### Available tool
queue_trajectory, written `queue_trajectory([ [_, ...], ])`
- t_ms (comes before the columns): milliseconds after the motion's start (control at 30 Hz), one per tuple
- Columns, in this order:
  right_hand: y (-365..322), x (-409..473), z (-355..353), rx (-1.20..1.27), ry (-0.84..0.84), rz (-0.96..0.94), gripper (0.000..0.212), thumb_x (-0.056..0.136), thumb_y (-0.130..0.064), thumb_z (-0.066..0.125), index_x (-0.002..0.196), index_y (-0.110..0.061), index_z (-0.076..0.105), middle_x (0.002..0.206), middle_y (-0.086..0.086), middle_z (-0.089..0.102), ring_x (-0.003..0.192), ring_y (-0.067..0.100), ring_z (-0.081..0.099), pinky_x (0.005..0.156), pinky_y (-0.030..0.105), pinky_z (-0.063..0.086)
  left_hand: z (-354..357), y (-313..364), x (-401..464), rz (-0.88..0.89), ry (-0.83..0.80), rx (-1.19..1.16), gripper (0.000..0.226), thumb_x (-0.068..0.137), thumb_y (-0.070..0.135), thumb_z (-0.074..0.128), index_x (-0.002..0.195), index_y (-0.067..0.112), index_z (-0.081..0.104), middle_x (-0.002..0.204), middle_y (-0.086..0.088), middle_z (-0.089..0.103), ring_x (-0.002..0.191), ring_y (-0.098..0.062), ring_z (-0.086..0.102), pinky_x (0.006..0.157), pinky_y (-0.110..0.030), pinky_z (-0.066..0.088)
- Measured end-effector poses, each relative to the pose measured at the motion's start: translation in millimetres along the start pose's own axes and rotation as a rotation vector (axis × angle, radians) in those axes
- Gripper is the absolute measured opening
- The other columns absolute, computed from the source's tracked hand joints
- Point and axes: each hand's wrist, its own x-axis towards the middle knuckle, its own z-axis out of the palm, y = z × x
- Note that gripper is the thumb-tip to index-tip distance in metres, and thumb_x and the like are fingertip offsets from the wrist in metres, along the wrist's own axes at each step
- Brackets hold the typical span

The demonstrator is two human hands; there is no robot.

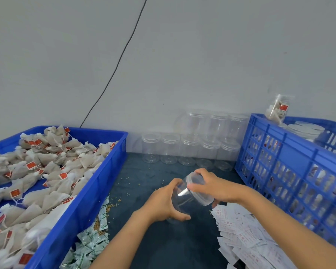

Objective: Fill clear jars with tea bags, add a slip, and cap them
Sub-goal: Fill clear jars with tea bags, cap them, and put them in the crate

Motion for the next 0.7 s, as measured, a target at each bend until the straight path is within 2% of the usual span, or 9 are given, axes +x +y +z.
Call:
queue_trajectory([
  [100, 5.6, -4.8, -14.0, 0.026, -0.117, -0.121, 0.091, 0.081, -0.042, 0.073, 0.142, -0.052, 0.006, 0.152, -0.006, 0.017, 0.13, 0.015, 0.037, 0.101, 0.028, 0.041, 1.8, -5.3, -2.5, 0.003, 0.021, -0.029, 0.083, 0.052, 0.056, 0.082, 0.12, 0.051, 0.035, 0.114, 0.024, 0.055, 0.107, -0.002, 0.056, 0.089, -0.023, 0.049],
  [167, 3.6, -3.5, -9.7, 0.035, -0.089, -0.062, 0.098, 0.075, -0.066, 0.066, 0.144, -0.051, -0.003, 0.157, -0.005, 0.006, 0.136, 0.02, 0.03, 0.106, 0.033, 0.035, 4.7, -7.3, -2.9, 0.002, 0.051, -0.042, 0.081, 0.05, 0.057, 0.082, 0.117, 0.052, 0.036, 0.112, 0.025, 0.055, 0.106, 0.0, 0.057, 0.087, -0.025, 0.051],
  [233, 0.2, 1.2, -0.6, 0.009, 0.001, 0.013, 0.098, 0.075, -0.075, 0.054, 0.148, -0.043, -0.002, 0.157, 0.0, 0.007, 0.131, 0.027, 0.037, 0.1, 0.038, 0.041, 6.2, -8.2, -3.0, -0.002, 0.062, -0.044, 0.081, 0.049, 0.057, 0.082, 0.115, 0.053, 0.036, 0.111, 0.026, 0.056, 0.106, 0.002, 0.057, 0.087, -0.027, 0.052],
  [333, -4.2, -0.3, -6.3, -0.063, -0.002, -0.102, 0.079, 0.082, -0.046, 0.07, 0.142, -0.045, 0.018, 0.148, -0.003, 0.023, 0.121, 0.019, 0.044, 0.097, 0.034, 0.046, 3.0, -6.7, -4.0, 0.009, 0.055, -0.024, 0.082, 0.049, 0.059, 0.082, 0.117, 0.051, 0.036, 0.11, 0.028, 0.056, 0.106, 0.003, 0.056, 0.089, -0.026, 0.051],
  [400, -2.7, -2.4, -16.2, -0.058, -0.095, -0.214, 0.091, 0.077, -0.031, 0.077, 0.14, -0.054, 0.016, 0.146, -0.01, 0.02, 0.129, 0.014, 0.034, 0.106, 0.035, 0.039, 1.6, -5.4, -3.9, 0.008, 0.046, -0.02, 0.083, 0.049, 0.06, 0.082, 0.118, 0.05, 0.036, 0.111, 0.027, 0.055, 0.107, 0.001, 0.056, 0.09, -0.027, 0.05],
  [500, -3.2, 3.6, -10.3, -0.027, -0.057, -0.129, 0.097, 0.072, -0.063, 0.071, 0.142, -0.055, 0.005, 0.154, -0.008, 0.012, 0.137, 0.02, 0.029, 0.11, 0.039, 0.035, 1.2, -3.4, -3.0, 0.007, 0.039, 0.0, 0.082, 0.048, 0.061, 0.081, 0.117, 0.051, 0.036, 0.11, 0.025, 0.057, 0.101, -0.003, 0.058, 0.086, -0.028, 0.052],
  [567, -2.6, 8.9, -4.0, -0.094, 0.027, -0.054, 0.09, 0.075, -0.071, 0.06, 0.146, -0.042, 0.012, 0.153, 0.0, 0.021, 0.133, 0.025, 0.038, 0.106, 0.04, 0.04, 1.2, -2.7, -2.2, 0.008, 0.03, 0.018, 0.084, 0.048, 0.063, 0.08, 0.118, 0.05, 0.035, 0.111, 0.025, 0.057, 0.101, -0.004, 0.058, 0.086, -0.029, 0.052],
  [633, -2.9, 6.5, -9.5, -0.139, 0.007, -0.115, 0.071, 0.081, -0.053, 0.069, 0.139, -0.042, 0.029, 0.141, -0.004, 0.034, 0.122, 0.019, 0.046, 0.1, 0.035, 0.046, 0.5, -2.9, -1.5, 0.008, 0.024, 0.032, 0.088, 0.047, 0.065, 0.079, 0.121, 0.049, 0.035, 0.114, 0.026, 0.055, 0.104, -0.003, 0.057, 0.089, -0.03, 0.051],
  [700, -2.4, 1.5, -19.6, -0.122, -0.075, -0.246, 0.074, 0.077, -0.029, 0.076, 0.132, -0.054, 0.033, 0.135, -0.012, 0.032, 0.125, 0.012, 0.039, 0.104, 0.033, 0.041, -0.2, -3.7, -1.0, 0.006, 0.02, 0.033, 0.09, 0.048, 0.065, 0.079, 0.124, 0.048, 0.034, 0.117, 0.025, 0.054, 0.107, -0.004, 0.056, 0.092, -0.031, 0.05],
])
